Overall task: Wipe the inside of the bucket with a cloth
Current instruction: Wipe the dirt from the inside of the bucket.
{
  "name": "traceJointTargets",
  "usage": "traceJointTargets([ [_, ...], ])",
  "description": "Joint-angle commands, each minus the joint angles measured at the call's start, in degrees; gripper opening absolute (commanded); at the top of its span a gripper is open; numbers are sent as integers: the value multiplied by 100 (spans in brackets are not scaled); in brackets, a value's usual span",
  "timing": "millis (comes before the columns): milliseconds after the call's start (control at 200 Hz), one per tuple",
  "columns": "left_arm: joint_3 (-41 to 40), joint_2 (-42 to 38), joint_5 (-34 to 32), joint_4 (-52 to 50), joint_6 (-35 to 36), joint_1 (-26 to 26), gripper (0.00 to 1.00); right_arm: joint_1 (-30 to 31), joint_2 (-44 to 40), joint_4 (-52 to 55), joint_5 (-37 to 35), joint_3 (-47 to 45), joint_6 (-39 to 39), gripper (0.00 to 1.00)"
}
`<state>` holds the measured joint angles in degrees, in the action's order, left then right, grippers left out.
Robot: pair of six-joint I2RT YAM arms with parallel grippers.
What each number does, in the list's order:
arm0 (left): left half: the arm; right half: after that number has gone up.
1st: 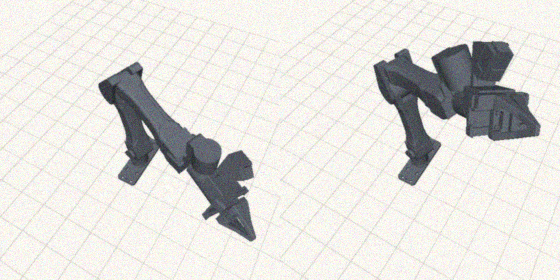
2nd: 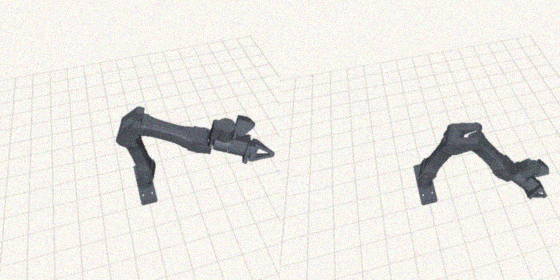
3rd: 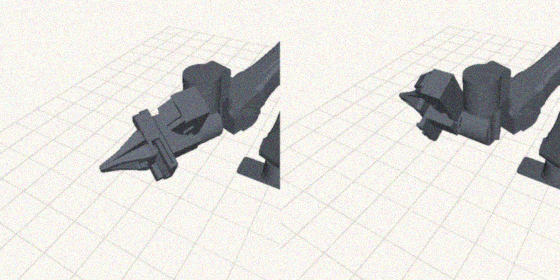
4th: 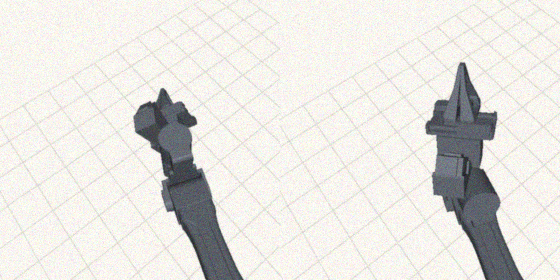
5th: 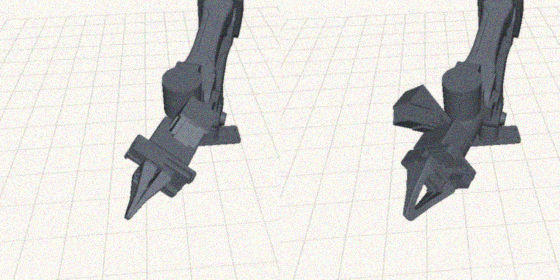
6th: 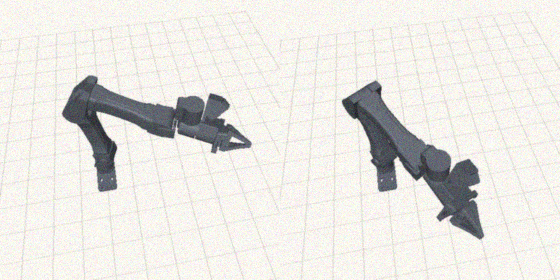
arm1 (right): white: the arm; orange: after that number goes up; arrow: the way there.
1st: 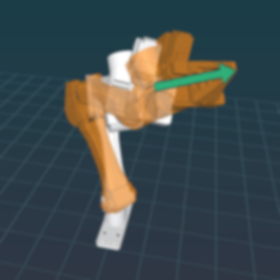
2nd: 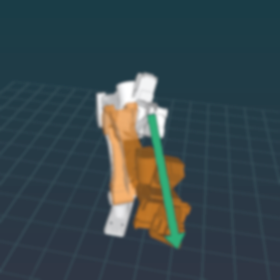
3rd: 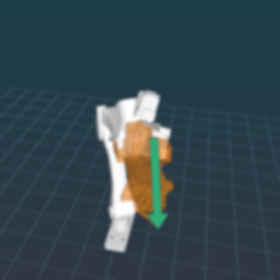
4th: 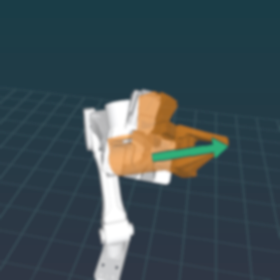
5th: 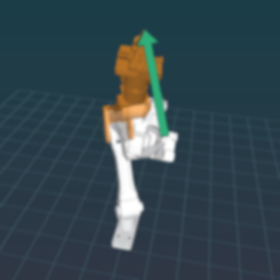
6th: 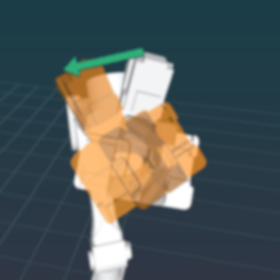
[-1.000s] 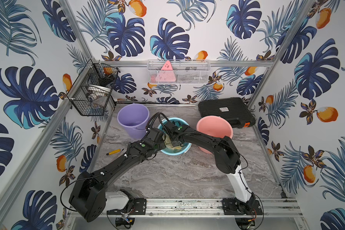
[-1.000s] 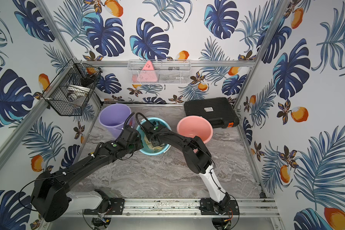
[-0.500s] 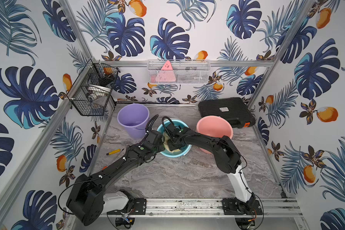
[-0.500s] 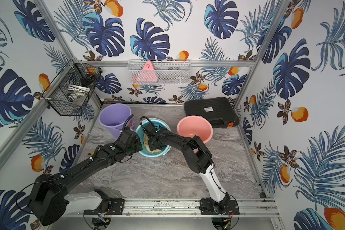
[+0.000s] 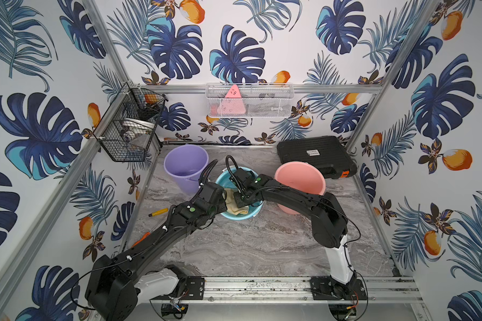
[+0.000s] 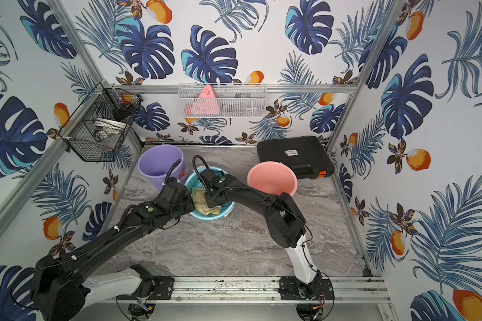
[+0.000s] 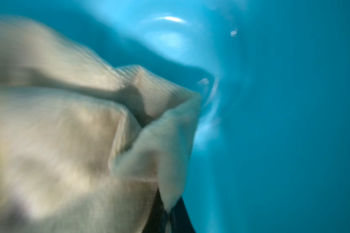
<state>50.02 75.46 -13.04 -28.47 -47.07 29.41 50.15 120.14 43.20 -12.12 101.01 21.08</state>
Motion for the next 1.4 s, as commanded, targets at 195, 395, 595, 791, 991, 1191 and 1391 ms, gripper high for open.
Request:
traceJointTargets([
  [195, 70, -39, -6, -1326, 246, 11, 0, 28, 439, 730, -1716, 397, -60, 0],
  [395, 46, 396, -46, -1218, 310, 14, 0, 222, 1032, 808, -1710, 473, 111, 0],
  [595, 230, 898, -36, -1145, 391, 23, 0, 228, 1727, 1056, -1437, 907, 156, 0],
  [791, 172, 1115, 41, -799, 339, 21, 0, 215, 1851, 290, 269, 821, 20, 0],
  [991, 155, 1451, 148, -577, 289, 29, 0, 210, 882, -1583, 2505, -180, -79, 0],
  [1191, 274, 1577, -16, -484, 267, 22, 0, 146, 233, -2310, 3583, -561, 121, 0],
  [1391, 462, 1447, -324, -590, 219, -3, 0, 145, 611, -875, 2389, 166, 47, 0],
])
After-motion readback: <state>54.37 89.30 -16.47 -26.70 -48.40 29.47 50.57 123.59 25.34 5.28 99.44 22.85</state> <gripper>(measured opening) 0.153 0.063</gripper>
